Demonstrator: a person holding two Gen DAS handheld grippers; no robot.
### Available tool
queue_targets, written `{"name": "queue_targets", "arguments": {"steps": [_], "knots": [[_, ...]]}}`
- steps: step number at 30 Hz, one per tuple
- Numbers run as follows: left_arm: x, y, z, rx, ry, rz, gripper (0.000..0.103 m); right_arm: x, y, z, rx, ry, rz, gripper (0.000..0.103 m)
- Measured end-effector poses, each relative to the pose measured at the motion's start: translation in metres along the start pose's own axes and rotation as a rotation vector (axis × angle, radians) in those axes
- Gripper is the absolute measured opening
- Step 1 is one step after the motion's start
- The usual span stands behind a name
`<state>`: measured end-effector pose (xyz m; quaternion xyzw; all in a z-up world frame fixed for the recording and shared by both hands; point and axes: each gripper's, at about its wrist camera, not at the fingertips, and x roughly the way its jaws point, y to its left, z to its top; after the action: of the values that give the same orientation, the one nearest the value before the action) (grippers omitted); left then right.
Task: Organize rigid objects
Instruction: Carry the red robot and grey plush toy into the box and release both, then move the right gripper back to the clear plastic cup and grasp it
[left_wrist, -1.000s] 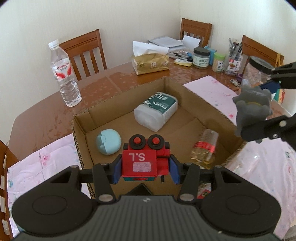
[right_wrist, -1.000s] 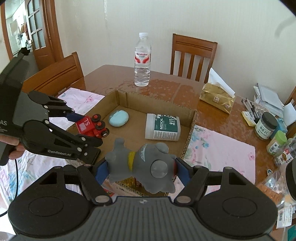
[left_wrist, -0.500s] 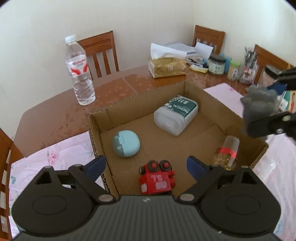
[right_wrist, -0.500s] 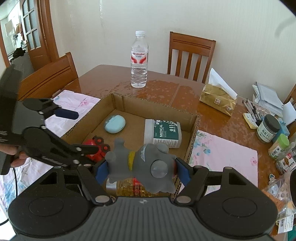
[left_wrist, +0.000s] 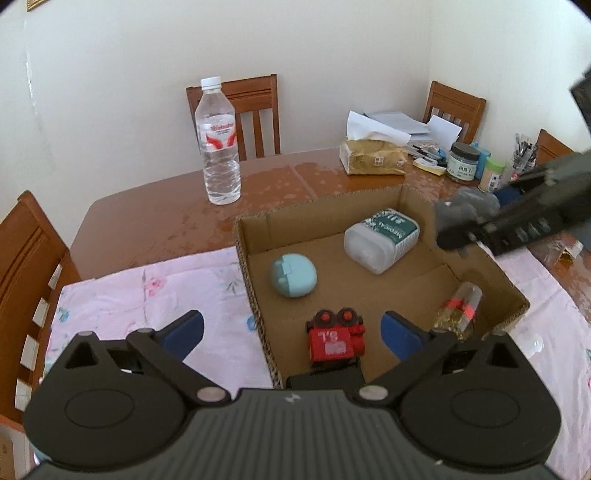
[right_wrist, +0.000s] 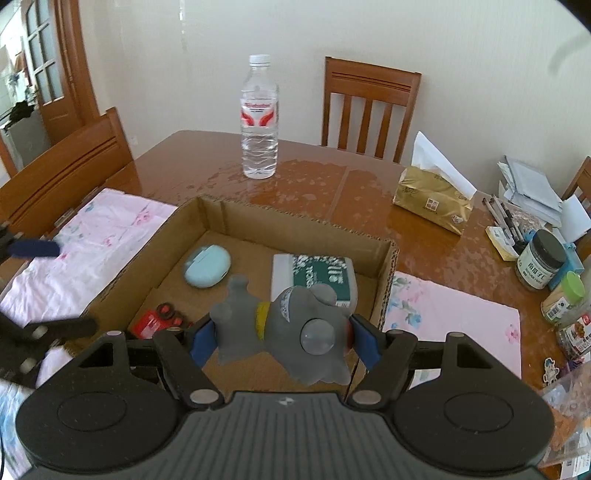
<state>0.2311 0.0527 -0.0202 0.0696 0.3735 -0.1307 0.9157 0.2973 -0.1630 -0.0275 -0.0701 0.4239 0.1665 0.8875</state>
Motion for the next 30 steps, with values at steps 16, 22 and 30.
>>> {"name": "queue_targets", "arguments": {"steps": [16, 22, 30], "knots": [[-0.023, -0.023, -0.015, 0.040, 0.045, 0.099, 0.102, -0.022, 0.006, -0.003, -0.015, -0.008, -0.028, 0.103], [-0.026, -0.036, -0.047, -0.009, 0.017, 0.100, 0.103, -0.040, 0.007, -0.043, 0.030, -0.044, -0.066, 0.103], [-0.021, -0.045, -0.084, -0.090, 0.120, 0.131, 0.102, -0.050, 0.015, -0.103, 0.102, 0.009, -0.130, 0.103]]}}
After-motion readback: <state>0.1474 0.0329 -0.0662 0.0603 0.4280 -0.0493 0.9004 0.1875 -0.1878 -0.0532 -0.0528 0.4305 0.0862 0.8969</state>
